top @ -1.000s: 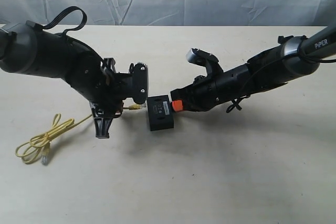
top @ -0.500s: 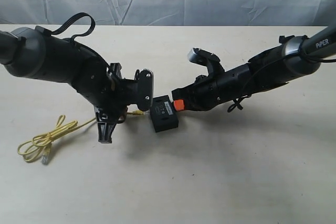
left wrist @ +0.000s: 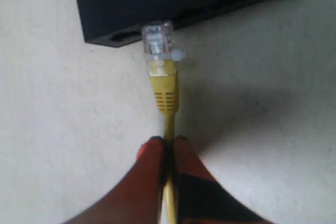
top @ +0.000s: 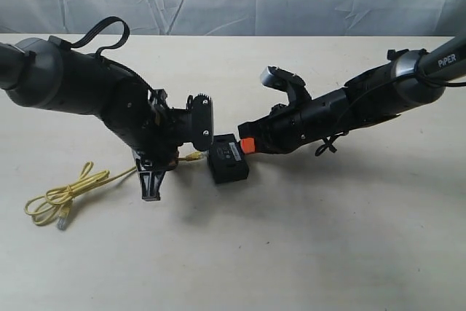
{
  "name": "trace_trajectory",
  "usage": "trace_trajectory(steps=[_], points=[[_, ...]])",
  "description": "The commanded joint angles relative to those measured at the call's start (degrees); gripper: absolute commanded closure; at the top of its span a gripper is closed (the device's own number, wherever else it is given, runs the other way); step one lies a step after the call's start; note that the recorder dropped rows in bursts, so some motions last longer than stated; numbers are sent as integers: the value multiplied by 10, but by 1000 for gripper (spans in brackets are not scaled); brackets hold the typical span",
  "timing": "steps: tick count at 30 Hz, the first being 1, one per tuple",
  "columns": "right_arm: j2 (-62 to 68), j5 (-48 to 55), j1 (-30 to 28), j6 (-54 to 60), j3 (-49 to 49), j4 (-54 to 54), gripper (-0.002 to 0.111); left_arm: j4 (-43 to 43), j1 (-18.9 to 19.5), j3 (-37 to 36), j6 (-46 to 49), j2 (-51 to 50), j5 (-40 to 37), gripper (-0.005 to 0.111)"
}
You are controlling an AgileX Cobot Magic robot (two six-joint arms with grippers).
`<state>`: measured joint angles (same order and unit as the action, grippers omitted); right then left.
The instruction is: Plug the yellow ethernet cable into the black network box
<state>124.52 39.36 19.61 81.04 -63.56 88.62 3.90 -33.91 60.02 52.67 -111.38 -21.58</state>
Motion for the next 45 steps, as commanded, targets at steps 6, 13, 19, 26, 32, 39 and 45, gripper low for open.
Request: trace_trajectory(steps=[6,13,19,26,32,39,45], points=[[-1,26,-1,4,-2,8,109,-29,-4,1,-1,-2,-7,107],[-1,23,-1,4,-2,8,109,-28,-4,1,-1,-2,-24,107],[-11,19,-1,3,-2,8,109,-12,-4,1,-21,-2,-28,107],[-16,21,-2,3,-2,2,109,8,-4,1,-46,-2,-24,107],[-16,-5,-2,0,-2,-14,109,0,-4,1,-46,-2,-20,107],[-14,-12,-2,-24,-2,-26,109,0,-4,1,-46,-2,-20,107],[2,27,12,-22,-2,-10,109,0,-4,1,-46,-2,-7,107]])
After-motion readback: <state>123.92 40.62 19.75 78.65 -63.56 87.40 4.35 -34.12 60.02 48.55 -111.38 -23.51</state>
